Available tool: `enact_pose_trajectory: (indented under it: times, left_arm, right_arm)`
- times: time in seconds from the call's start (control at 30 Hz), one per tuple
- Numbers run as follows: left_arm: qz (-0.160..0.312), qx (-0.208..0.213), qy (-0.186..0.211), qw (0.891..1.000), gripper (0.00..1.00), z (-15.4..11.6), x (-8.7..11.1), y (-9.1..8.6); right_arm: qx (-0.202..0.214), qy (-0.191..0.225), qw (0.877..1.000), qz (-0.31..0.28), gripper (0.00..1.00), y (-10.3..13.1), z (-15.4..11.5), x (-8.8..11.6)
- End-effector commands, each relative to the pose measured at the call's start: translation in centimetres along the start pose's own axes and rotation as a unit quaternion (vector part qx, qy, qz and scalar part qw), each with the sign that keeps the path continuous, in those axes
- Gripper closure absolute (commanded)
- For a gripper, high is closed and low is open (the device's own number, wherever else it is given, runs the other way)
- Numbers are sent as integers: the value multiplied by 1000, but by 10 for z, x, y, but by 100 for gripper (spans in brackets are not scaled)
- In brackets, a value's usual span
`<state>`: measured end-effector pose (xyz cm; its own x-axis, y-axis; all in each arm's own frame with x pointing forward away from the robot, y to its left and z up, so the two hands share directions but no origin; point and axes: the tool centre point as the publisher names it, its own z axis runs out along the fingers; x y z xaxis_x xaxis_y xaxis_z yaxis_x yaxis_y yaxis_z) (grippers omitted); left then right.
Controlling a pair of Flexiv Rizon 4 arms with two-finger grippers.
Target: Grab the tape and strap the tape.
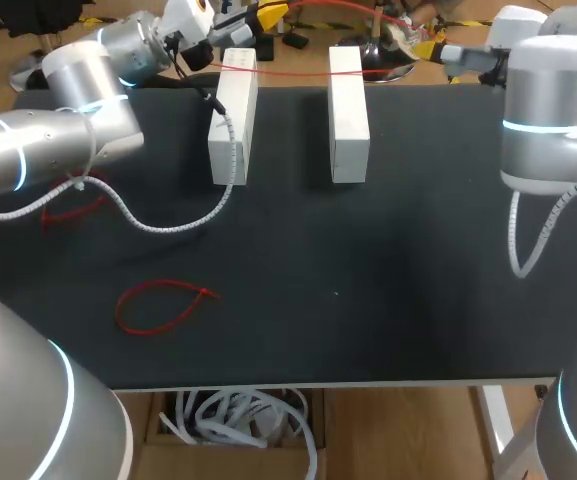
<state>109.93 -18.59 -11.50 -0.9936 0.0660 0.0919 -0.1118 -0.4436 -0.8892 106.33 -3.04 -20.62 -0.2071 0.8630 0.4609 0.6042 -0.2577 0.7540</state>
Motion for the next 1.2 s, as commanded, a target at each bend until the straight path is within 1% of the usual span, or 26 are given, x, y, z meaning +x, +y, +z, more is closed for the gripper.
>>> enact_pose_trajectory:
  times: [0.03,0.47,0.5,0.53,0.6,0.63,0.7,0.73,0.77,0.8,0.83,0.87,0.9,0.93,0.97,1.0,1.03,1.1,1.13,1.17,1.2]
  left_arm:
    - [0,1,1,1000,100,0,-1,1]
    - [0,1,1,1000,100,0,-1,1]
    - [0,1,1,1000,100,0,-1,1]
    - [0,1,1,1000,100,0,-1,1]
    - [0,1,1,1000,100,0,-1,1]
    - [0,1,1,1000,100,0,-1,1]
    - [0,1,1,1000,100,0,-1,1]
    - [0,1,1,1000,100,0,-1,1]
    - [0,1,1,1000,100,0,-1,1]
    - [0,1,1,1000,100,0,-1,1]
    - [0,1,1,1000,100,0,-1,1]
    - [0,1,1,1000,100,0,-1,1]
    - [0,1,1,1000,100,0,-1,1]
    - [0,1,1,1000,100,0,-1,1]
    - [0,1,1,1000,100,0,-1,1]
    - [0,1,1,1000,100,0,-1,1]
    - [0,1,1,1000,100,0,-1,1]
    - [0,1,1,1000,100,0,-1,1]
    - [0,1,1,1000,100,0,-1,1]
    - [0,1,1,1000,100,0,-1,1]
    - [0,1,1,1000,100,0,-1,1]
  right_arm:
    - [34,11,997,-64,0,4,-6,3]
    - [34,11,997,-64,0,4,-6,3]
    - [29,31,999,-32,0,5,-5,5]
    - [33,33,999,-25,0,5,-4,8]
    - [28,35,998,-33,0,4,-7,16]
    - [36,38,998,-33,0,3,-8,19]
    - [33,44,998,18,0,-2,-13,21]
    - [20,44,998,42,0,-4,-15,19]
    - [-2,54,996,70,0,-5,-18,19]
    - [-25,56,993,99,0,-6,-21,19]
    - [-42,50,991,117,0,-7,-23,19]
    - [-70,52,986,145,0,-7,-26,21]
    - [-67,46,983,166,0,-7,-29,21]
    - [-75,39,977,198,0,-9,-29,19]
    - [-72,37,972,220,0,-10,-30,18]
    - [-58,22,971,232,0,-12,-30,16]
    - [-58,16,965,256,0,-13,-31,13]
    - [-62,15,954,294,0,-14,-30,10]
    - [-81,5,943,323,0,-13,-30,4]
    - [-102,17,931,351,0,-12,-30,-1]
    - [-96,13,924,369,0,-11,-30,-5]
